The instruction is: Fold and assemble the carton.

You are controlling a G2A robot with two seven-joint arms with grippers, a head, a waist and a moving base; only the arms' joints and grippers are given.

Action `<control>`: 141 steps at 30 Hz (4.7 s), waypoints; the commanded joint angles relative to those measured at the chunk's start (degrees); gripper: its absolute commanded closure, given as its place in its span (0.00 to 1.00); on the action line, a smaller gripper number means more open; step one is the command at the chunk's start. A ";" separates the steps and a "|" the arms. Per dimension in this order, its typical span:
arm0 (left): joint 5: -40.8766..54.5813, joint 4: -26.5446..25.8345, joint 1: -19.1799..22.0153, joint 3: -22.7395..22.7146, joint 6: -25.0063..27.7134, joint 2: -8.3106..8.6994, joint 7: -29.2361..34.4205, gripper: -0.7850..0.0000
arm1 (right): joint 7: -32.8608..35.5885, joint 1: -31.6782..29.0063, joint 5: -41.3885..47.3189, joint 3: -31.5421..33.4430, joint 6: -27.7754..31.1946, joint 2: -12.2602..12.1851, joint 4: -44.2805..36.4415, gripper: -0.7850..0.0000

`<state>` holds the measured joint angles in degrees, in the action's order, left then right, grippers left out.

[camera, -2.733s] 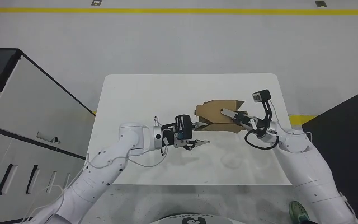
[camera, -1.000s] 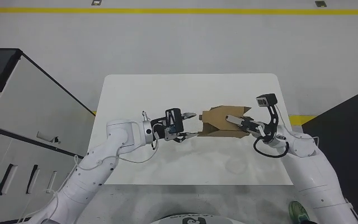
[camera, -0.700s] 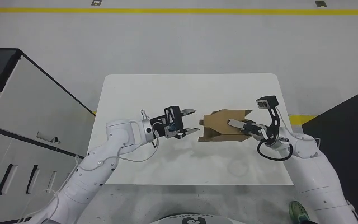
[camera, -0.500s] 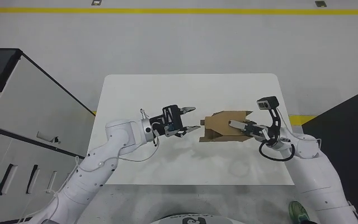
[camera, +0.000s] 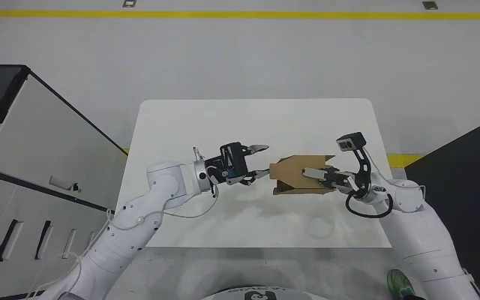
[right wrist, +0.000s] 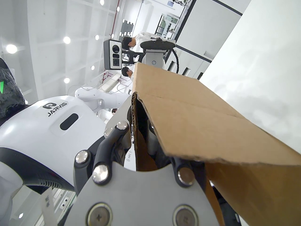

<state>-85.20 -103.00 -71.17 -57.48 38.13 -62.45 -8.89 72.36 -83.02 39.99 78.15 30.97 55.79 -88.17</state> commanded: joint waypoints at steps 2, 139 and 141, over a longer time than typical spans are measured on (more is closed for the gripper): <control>-0.03 0.36 0.18 0.21 -0.61 -0.13 -1.04 0.47 | 1.14 0.36 0.19 -0.32 -0.48 0.02 0.51 1.00; -2.95 4.94 4.04 2.18 0.73 -1.73 -7.00 0.48 | 3.37 6.74 -0.35 -13.05 -2.40 -7.11 -3.93 1.00; -2.94 4.92 4.27 2.57 0.95 -1.82 -7.23 0.49 | 3.41 6.77 -0.20 -13.18 -2.45 -7.24 -4.01 1.00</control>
<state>-88.14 -98.07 -67.03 -55.18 38.92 -64.21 -16.00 75.75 -76.27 39.70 65.03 28.55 48.62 -92.15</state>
